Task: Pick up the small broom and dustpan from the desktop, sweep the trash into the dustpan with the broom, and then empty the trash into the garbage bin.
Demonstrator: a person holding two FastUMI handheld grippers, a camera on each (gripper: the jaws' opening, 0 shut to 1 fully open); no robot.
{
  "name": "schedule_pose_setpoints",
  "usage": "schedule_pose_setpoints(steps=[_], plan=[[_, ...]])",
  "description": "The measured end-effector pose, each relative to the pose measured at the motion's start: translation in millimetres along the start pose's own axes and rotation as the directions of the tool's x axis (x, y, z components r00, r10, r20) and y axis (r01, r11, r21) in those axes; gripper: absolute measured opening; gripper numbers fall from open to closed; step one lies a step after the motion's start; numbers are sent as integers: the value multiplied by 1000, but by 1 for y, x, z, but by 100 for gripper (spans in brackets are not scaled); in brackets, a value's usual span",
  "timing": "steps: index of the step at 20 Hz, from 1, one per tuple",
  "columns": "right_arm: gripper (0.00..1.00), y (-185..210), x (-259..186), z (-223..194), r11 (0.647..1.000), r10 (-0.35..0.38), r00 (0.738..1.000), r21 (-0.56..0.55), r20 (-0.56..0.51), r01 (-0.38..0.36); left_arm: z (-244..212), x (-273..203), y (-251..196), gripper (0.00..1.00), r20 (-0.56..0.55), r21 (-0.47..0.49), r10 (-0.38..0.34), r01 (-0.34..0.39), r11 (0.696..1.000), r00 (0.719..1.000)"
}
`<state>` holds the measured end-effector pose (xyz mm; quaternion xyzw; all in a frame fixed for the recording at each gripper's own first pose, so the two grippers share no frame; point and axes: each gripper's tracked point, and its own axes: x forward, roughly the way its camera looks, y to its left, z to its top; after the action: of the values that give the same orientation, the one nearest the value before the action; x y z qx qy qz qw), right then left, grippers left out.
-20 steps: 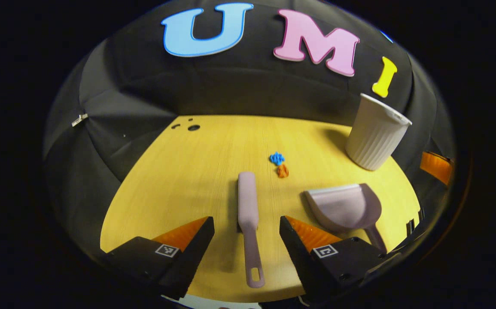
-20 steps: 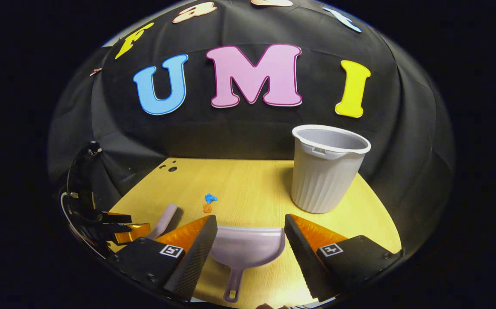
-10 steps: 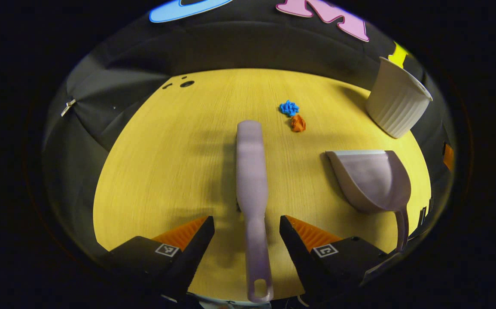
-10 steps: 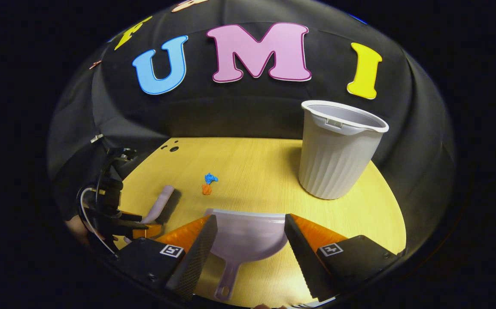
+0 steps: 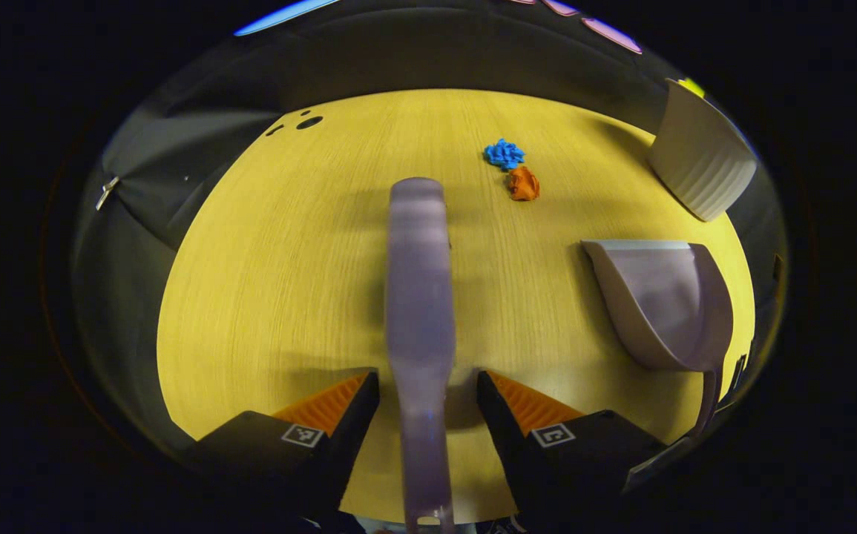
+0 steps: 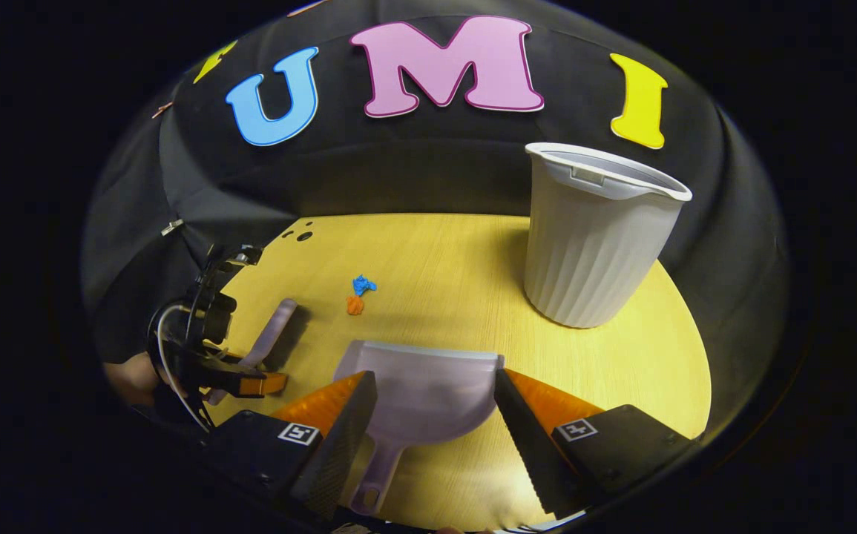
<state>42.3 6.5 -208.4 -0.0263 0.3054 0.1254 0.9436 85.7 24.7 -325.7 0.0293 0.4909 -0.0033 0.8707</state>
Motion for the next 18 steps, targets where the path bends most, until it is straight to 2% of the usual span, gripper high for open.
schedule_pose_setpoints(steps=[4, 5, 6, 7, 8, 12, 18], plan=[[99, 0, 1, -11, 998, -36, 998, 58, -47, 39, 2, 2, -1, 71, -1, 13, -38, 38, 999, 999], [99, 1, 1, -15, 996, -47, 997, 74, -62, 52, 2, 3, 1, 64, 6, 17, -40, 40, 999, 999], [99, 2, 1, -20, 994, -59, 995, 86, -79, 65, 4, 3, 2, 46, 17, 13, -42, 42, 999, 999], [99, 2, 0, -25, 992, -70, 993, 97, -97, 79, 3, 4, 2, 36, 20, 7, -48, 48, 999, 999], [99, 4, -1, -32, 990, -75, 990, 112, -118, 89, 4, 3, 2, 32, 26, 15, -58, 58, 998, 998], [99, 16, -8, -61, 980, -71, 975, 167, -211, 108, 7, 1, 4, 29, 65, 42, -88, 86, 995, 994], [99, 30, -11, -95, 966, -51, 947, 226, -317, 128, 34, -18, 18, 26, 191, 42, -102, 95, 995, 976]])
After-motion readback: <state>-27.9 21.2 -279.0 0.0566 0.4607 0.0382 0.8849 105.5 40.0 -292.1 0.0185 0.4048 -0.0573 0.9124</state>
